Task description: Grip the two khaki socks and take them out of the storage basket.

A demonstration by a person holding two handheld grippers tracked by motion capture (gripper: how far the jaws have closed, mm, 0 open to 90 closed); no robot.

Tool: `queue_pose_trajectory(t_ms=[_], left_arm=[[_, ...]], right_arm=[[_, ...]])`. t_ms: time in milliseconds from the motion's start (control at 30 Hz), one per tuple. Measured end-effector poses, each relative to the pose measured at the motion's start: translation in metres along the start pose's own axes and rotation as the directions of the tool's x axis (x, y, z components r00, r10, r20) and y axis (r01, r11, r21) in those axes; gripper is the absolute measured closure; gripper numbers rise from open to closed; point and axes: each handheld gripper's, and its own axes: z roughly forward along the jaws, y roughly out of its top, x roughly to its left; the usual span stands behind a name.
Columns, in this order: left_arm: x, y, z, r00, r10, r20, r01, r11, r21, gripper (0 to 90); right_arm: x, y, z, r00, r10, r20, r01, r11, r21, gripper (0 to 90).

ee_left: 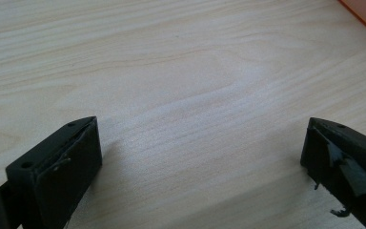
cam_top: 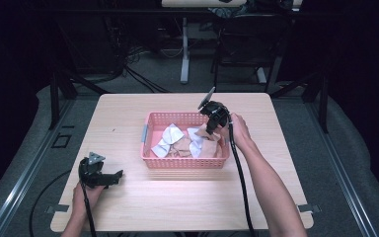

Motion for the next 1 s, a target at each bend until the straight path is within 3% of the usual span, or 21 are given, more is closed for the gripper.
queue_pose_trajectory(t_ms=[400, 700, 733, 767, 867, 900, 1000], left_arm=[[0.000, 0.000, 0.000, 1.0000, -0.003, 0.000, 0.003, 1.0000, -0.002, 0.0], [0.000, 0.000, 0.000, 1.0000, -0.003, 0.000, 0.003, 1.0000, -0.003, 0.0], [0.000, 0.000, 0.000, 1.0000, -0.003, 0.000, 0.003, 1.0000, -0.002, 0.0], [0.000, 0.000, 0.000, 1.0000, -0.003, 0.000, 0.003, 1.0000, -0.002, 0.0], [0.000, 0.000, 0.000, 1.0000, -0.003, 0.000, 0.003, 1.0000, -0.002, 0.0], [0.000, 0.000, 0.000, 1.0000, -0.003, 0.000, 0.003, 1.0000, -0.002, 0.0], [0.000, 0.000, 0.000, 1.0000, -0.004, 0.000, 0.004, 1.0000, -0.003, 0.0]], right_arm=[[0.007, 0.001, -0.014, 0.9992, -0.037, 0.017, 0.037, 0.999, 0.003, 86.0], [0.011, 0.007, -0.039, 0.9980, -0.059, 0.023, 0.059, 0.998, -0.024, 86.0], [0.012, 0.005, -0.036, 0.9983, -0.047, 0.035, 0.051, 0.991, -0.120, 86.0], [0.013, 0.005, -0.036, 0.9988, -0.042, 0.027, 0.045, 0.987, -0.152, 86.0], [0.012, 0.007, -0.047, 0.9981, -0.059, 0.018, 0.060, 0.993, -0.103, 86.0], [0.013, 0.010, -0.055, 0.9979, -0.061, 0.024, 0.062, 0.998, -0.031, 86.0], [0.013, 0.011, -0.062, 0.9975, -0.066, 0.024, 0.067, 0.997, -0.033, 86.0]])
